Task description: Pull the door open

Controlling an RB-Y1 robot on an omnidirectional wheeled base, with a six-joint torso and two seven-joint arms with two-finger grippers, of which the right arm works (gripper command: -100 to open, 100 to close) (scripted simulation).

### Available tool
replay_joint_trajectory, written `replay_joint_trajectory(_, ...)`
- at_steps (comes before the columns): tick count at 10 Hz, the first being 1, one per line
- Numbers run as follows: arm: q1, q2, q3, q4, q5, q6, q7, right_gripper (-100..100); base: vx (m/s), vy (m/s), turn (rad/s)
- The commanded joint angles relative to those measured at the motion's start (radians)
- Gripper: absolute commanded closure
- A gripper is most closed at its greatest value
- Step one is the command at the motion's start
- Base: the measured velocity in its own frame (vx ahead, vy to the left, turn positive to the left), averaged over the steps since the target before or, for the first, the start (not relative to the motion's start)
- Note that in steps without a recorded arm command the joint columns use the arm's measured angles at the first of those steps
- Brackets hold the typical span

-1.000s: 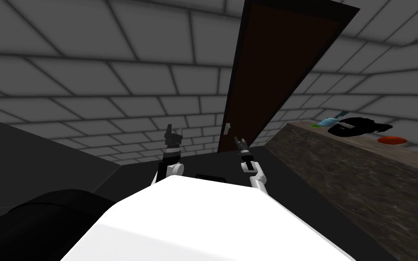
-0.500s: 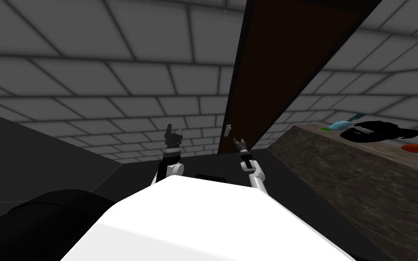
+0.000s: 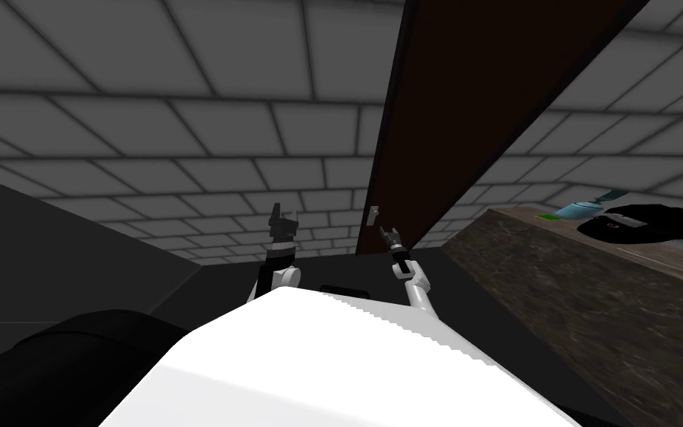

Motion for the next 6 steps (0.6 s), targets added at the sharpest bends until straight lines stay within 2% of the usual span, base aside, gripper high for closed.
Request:
replay_joint_trajectory(1,-0.027,-0.004,-0.013,0.046,0.035,-0.002,0.023,-100,0.099,-0.065,0.080)
replay_joint_trajectory(6,-0.077,-0.004,-0.039,0.135,0.093,-0.010,0.068,-100,0.072,-0.051,0.051)
